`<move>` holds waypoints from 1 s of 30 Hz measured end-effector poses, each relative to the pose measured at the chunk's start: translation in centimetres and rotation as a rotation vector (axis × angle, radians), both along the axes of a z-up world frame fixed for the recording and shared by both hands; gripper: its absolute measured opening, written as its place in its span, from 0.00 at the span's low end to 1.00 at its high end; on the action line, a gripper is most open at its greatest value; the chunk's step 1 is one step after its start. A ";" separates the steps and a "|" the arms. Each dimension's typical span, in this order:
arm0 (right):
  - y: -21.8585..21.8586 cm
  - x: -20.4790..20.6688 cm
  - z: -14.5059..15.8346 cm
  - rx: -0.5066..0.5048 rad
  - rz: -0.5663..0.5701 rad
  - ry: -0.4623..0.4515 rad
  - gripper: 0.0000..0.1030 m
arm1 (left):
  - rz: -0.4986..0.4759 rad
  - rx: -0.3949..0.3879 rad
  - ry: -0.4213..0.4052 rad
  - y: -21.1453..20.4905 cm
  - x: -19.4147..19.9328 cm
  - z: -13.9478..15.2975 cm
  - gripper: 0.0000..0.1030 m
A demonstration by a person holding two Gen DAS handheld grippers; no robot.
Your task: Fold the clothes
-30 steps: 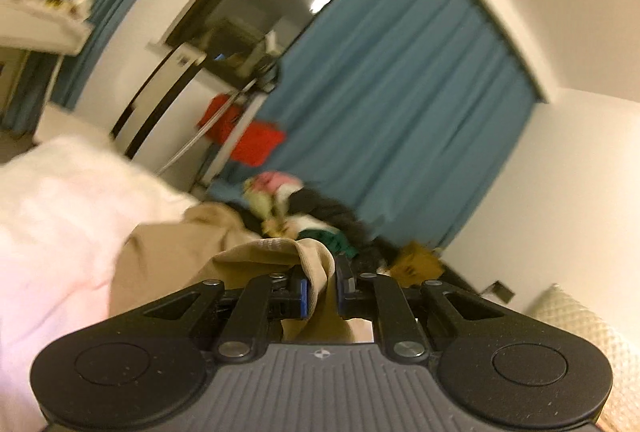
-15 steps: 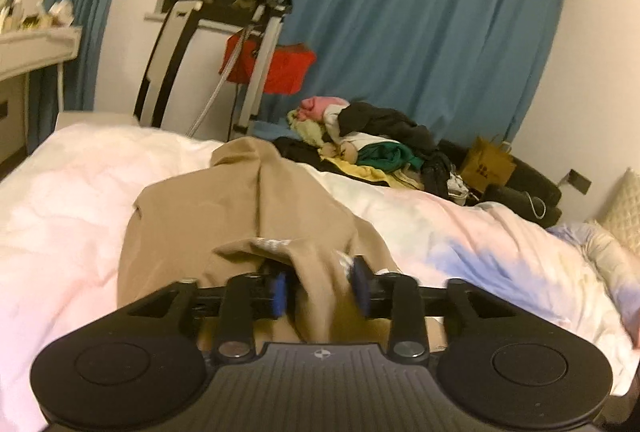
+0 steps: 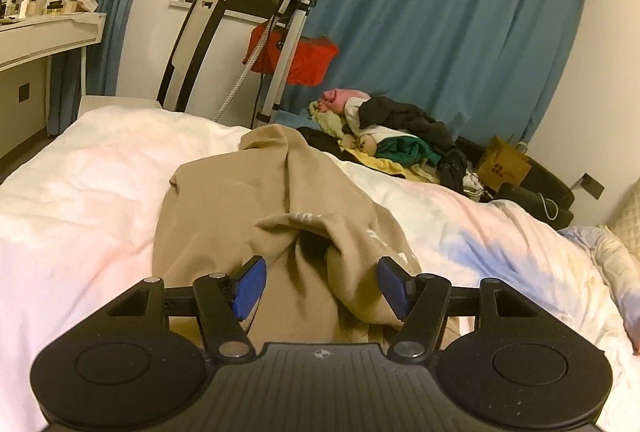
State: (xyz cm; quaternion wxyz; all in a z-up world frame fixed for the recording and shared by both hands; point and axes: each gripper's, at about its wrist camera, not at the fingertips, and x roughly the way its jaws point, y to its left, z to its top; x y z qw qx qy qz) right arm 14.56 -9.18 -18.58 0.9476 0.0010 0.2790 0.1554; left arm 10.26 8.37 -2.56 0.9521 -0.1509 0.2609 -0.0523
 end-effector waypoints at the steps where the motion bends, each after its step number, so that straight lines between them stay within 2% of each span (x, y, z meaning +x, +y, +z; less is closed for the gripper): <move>1: -0.1 0.0 0.0 0.008 -0.003 0.001 0.93 | -0.001 -0.002 0.003 0.0 0.0 -0.1 0.62; 6: -0.5 -0.6 -0.2 0.040 -0.015 -0.020 0.93 | -0.016 0.002 0.006 -0.6 0.0 -0.5 0.62; 13: -1.9 0.1 -0.7 0.161 0.002 0.012 0.94 | -0.031 0.020 0.004 -1.3 -0.2 -0.7 0.62; 30: -1.1 0.6 -0.8 0.113 -0.004 0.020 0.95 | -0.012 0.062 -0.008 -1.9 -2.5 0.6 0.62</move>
